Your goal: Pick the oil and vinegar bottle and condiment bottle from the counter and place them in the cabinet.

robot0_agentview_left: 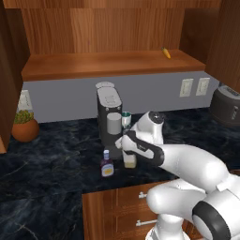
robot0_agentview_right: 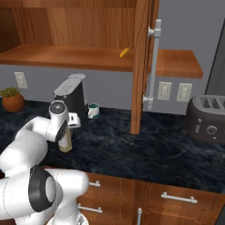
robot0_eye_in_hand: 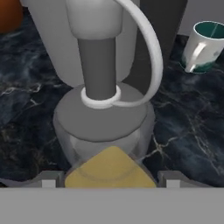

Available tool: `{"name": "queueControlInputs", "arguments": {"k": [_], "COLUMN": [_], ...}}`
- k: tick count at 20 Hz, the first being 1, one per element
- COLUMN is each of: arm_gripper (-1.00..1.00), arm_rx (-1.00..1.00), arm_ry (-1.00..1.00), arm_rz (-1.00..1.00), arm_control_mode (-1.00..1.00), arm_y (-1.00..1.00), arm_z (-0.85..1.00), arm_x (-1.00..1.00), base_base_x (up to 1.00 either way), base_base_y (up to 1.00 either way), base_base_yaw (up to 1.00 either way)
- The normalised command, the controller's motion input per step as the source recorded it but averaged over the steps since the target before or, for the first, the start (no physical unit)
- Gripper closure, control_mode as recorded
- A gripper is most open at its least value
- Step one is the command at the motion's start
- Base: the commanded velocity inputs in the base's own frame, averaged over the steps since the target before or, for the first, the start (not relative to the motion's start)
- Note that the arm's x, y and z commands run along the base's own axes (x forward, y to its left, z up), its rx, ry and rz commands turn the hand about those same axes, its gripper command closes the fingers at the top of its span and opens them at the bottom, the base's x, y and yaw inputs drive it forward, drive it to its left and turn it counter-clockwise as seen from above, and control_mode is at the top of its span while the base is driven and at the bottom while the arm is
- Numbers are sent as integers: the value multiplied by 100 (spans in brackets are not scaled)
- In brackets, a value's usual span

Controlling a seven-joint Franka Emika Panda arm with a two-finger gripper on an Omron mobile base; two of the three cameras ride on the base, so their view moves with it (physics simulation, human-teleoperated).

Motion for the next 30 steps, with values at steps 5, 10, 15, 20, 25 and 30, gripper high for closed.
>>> {"name": "queueControlInputs", "arguments": {"k": [5,10,15,20,25,30], "arm_gripper": [100,100,100,100,100,100], "arm_rx": [2,4,3,0,0,0], "arm_ry": [0,-9,-22,-25,-18,-12], "arm_rz": [8,13,14,9,9,5], "arm_control_mode": [-100,-100,-100,-100,-100,-100], "arm_y": [4,11,19,18,2,-13], "arm_z": [-6,11,63,78,77,74], "arm_x": [1,-32,-60,-51,-42,-35], "base_base_x": [0,0,0,0,0,0], "base_base_y": [0,0,0,0,0,0], "base_base_yaw": [0,0,0,0,0,0]}}
